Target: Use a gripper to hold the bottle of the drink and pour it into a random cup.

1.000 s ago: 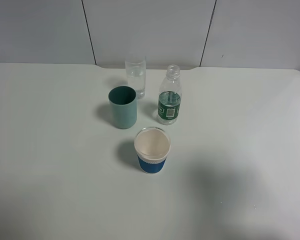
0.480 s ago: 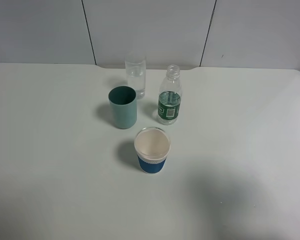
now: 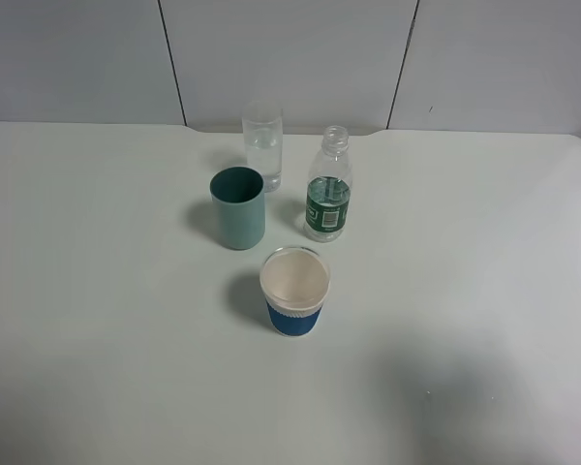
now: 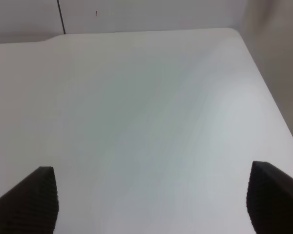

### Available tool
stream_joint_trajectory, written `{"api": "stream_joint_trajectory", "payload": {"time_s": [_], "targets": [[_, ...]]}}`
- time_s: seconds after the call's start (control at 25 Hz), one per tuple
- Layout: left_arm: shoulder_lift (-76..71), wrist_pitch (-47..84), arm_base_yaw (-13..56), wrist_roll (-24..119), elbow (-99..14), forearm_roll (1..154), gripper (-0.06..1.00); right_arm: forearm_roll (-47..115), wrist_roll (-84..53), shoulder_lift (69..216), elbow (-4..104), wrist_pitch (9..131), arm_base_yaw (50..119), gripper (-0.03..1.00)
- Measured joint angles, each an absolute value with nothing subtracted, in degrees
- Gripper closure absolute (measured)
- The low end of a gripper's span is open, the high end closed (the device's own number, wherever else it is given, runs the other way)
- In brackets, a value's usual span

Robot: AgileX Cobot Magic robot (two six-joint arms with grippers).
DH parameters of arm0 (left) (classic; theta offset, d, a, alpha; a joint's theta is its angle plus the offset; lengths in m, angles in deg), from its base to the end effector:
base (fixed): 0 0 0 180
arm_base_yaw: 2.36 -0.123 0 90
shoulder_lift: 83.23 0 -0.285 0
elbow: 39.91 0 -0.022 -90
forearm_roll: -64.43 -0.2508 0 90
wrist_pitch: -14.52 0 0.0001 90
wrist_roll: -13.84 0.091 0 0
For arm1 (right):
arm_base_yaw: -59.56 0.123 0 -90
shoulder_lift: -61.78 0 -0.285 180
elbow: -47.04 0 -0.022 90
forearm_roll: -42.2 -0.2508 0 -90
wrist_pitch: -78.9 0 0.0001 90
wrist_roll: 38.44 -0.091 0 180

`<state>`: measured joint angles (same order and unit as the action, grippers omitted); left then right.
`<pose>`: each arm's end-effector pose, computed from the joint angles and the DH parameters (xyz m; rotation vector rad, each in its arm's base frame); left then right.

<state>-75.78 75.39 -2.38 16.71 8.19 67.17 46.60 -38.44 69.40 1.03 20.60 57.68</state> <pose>-0.0068 -0.0038 0.2795 0.0532 2.0304 -0.0253 -0.0095 -0.0056 0.2933 0.0357 1.9527 -0.1121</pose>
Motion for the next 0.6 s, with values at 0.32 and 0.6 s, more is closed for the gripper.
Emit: {"api": "stream_joint_trajectory", "payload": {"time_s": [0.32, 0.6], "targets": [[-75.78, 75.39, -2.38, 16.71, 8.19, 67.17, -0.05, 46.57, -38.44, 69.4, 1.03, 20.55, 57.68, 0.2], [-75.78, 75.39, -2.38, 16.71, 8.19, 67.17, -0.05, 46.57, -38.44, 69.4, 0.47, 18.82, 57.68, 0.2]]}}
